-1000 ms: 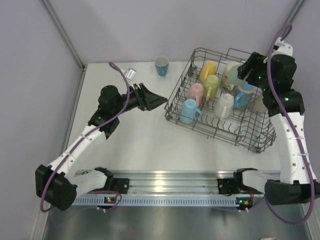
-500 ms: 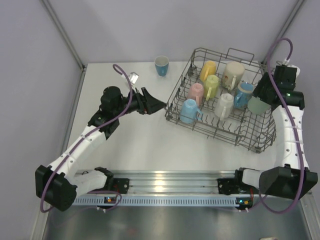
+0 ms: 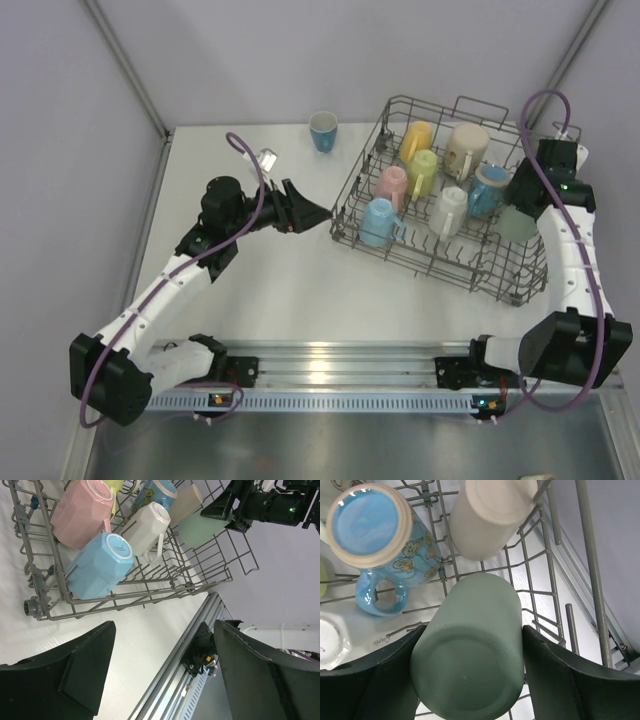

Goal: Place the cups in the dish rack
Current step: Place the cup upside down on the dish rack

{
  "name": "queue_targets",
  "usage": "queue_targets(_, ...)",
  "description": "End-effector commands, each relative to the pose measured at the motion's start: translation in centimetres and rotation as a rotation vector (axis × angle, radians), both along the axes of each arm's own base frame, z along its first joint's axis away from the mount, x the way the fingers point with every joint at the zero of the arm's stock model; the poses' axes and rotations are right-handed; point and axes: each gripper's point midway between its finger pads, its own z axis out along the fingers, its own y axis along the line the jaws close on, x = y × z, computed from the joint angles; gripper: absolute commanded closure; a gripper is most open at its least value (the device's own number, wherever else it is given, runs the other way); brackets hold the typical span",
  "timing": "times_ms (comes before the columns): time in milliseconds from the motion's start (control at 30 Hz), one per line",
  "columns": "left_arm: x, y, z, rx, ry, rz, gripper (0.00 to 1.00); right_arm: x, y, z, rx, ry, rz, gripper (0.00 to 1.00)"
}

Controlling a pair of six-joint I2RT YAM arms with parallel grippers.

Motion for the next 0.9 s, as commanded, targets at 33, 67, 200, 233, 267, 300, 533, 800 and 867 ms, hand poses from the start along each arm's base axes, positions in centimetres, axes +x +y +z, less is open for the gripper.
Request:
queue_targets(33,0.0,-0.1,1.4,-0.027,-0.066,-0.009,0.15,0.2,-2.1,0.7,-0.061,-0.037,-0.054,1.0)
queue_targets(67,0.0,-0.1,1.4,-0.027,-0.066,-0.009,0.15,0.0,-2.3,0.3,-0.065,-0.026,-0.058,1.0)
queue_targets(200,0.1,-0.2,1.7,-0.03,-0.071,-0.008,0.15,-0.3,-2.8,-0.7,-0.08,-0.008,-0.074,1.0)
queue_targets(233,0.1,-0.2,1.7,-0.031,-0.069,-0.007,0.15,-0.2,-2.8,-0.8,-0.08,-0.015,-0.075,1.0)
queue_targets(267,0.2,-0.2,1.8,-0.031,-0.071,-0.006,0.15,-0.1,-2.7,-1.4,-0.072,-0.007,-0.063,1.0)
queue_targets(300,0.2,-0.2,1.9,-0.032,-0.073,-0.006,0.15,0.0,-2.6,-1.6,-0.067,-0.009,-0.058,1.0)
queue_targets(533,0.2,-0.2,2.0,-0.033,-0.073,-0.009,0.15,0.1,-3.3,-3.5,-0.056,0.006,-0.076,1.0)
queue_targets(800,0.2,-0.3,2.0,-0.03,-0.069,-0.012,0.15,0.4,-3.9,-3.9,-0.066,-0.019,-0.074,0.9)
queue_targets(867,0.3,-0.3,1.9,-0.029,-0.068,-0.011,0.15,0.5,-3.8,-4.0,-0.062,-0.018,-0.065,0.85)
